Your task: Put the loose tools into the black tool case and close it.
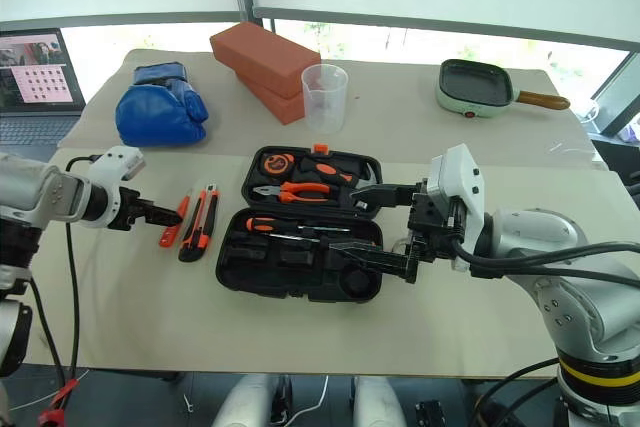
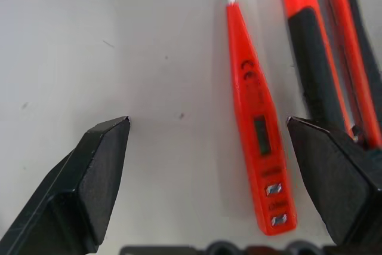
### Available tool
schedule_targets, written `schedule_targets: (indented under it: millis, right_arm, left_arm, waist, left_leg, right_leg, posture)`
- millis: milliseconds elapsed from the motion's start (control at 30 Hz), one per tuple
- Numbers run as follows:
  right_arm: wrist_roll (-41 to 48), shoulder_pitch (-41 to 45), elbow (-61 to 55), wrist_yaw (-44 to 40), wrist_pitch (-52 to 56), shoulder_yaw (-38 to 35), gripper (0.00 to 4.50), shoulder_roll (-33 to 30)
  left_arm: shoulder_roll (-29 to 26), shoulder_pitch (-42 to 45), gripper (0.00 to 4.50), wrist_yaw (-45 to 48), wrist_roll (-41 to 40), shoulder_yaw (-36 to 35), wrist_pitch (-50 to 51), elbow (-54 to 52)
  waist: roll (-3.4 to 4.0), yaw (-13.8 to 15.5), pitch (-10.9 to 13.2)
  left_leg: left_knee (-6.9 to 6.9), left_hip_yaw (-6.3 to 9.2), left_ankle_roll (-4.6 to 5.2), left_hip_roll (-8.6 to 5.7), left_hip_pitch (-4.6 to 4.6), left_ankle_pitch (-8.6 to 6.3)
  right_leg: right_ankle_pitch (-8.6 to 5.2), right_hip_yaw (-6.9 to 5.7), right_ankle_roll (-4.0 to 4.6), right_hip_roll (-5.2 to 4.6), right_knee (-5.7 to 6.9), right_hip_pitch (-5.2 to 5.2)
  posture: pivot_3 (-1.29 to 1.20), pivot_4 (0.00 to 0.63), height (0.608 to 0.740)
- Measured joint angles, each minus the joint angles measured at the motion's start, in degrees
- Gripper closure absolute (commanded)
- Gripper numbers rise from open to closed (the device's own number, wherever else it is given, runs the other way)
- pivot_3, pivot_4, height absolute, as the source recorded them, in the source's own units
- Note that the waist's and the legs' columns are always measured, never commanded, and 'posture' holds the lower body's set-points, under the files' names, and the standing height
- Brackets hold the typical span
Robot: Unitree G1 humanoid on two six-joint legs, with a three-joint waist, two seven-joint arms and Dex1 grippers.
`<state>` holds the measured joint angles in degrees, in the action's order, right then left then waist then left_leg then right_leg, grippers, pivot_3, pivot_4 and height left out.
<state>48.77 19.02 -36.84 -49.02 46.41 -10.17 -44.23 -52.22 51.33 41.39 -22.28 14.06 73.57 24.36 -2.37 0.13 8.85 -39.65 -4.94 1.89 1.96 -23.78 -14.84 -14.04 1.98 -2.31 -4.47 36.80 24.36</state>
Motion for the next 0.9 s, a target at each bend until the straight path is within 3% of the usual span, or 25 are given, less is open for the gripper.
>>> schedule_targets:
  millis: [300, 333, 367, 667, 700, 900]
  right_arm:
    - [1.9, -0.2, -0.8, 1.6, 0.0, 0.0, 0.02, -1.1]
    - [2.0, -0.2, -0.8, 1.7, 0.0, 0.0, 0.00, -1.2]
    - [2.0, -0.2, -0.8, 1.7, 0.0, 0.0, 0.00, -1.3]
    - [2.1, 0.1, -0.8, 1.6, -0.1, 0.2, 0.00, -1.3]
    - [2.1, 0.1, -0.8, 1.6, -0.1, 0.2, 0.00, -1.3]
    - [2.1, -0.3, -1.1, 1.1, -0.1, 0.4, 0.00, -2.0]
  left_arm:
    - [3.6, 2.7, 0.00, 2.5, 5.4, 0.9, -2.5, 4.8]
    - [3.8, 2.8, 0.52, 2.7, 6.0, 1.0, -2.7, 5.0]
    - [4.1, 2.8, 0.73, 2.9, 6.7, 1.3, -3.0, 5.2]
    - [4.9, 2.8, 3.97, 5.1, 10.4, 2.6, -3.4, 5.2]
    - [4.9, 2.7, 4.13, 5.6, 10.7, 2.6, -3.3, 5.1]
    - [4.3, 2.6, 4.14, 7.5, 11.4, 2.4, -3.8, 5.2]
  waist:
    - [0.05, 0.8, 0.0]
    - [0.10, 0.8, -0.1]
    - [0.15, 0.8, -0.1]
    - [0.19, 0.8, -0.1]
    - [0.19, 0.8, -0.1]
    - [0.18, 0.6, -0.1]
  left_leg:
    - [-0.20, 0.06, 0.06, -0.03, 0.05, 0.00]
    - [-0.21, 0.06, 0.07, -0.03, 0.07, 0.01]
    - [-0.21, 0.06, 0.07, -0.04, 0.09, 0.01]
    - [-0.23, 0.07, 0.09, -0.07, 0.08, 0.00]
    - [-0.22, 0.07, 0.09, -0.06, 0.08, 0.00]
    - [-0.22, 0.07, 0.10, -0.05, 0.08, 0.00]
  right_leg:
    - [0.01, -0.01, -0.07, -0.03, 0.16, -0.15]
    - [0.01, -0.01, -0.07, -0.03, 0.17, -0.15]
    - [0.01, 0.00, -0.07, -0.03, 0.19, -0.17]
    - [-0.01, 0.02, -0.11, -0.06, 0.18, -0.17]
    - [-0.01, 0.02, -0.11, -0.06, 0.18, -0.17]
    - [-0.01, 0.03, -0.11, -0.06, 0.18, -0.16]
  posture:
    - [0.00, 0.150, 0.738]
    - [0.00, 0.150, 0.738]
    - [0.00, 0.150, 0.738]
    - [0.00, 0.150, 0.738]
    - [0.00, 0.150, 0.738]
    - [0.00, 0.150, 0.738]
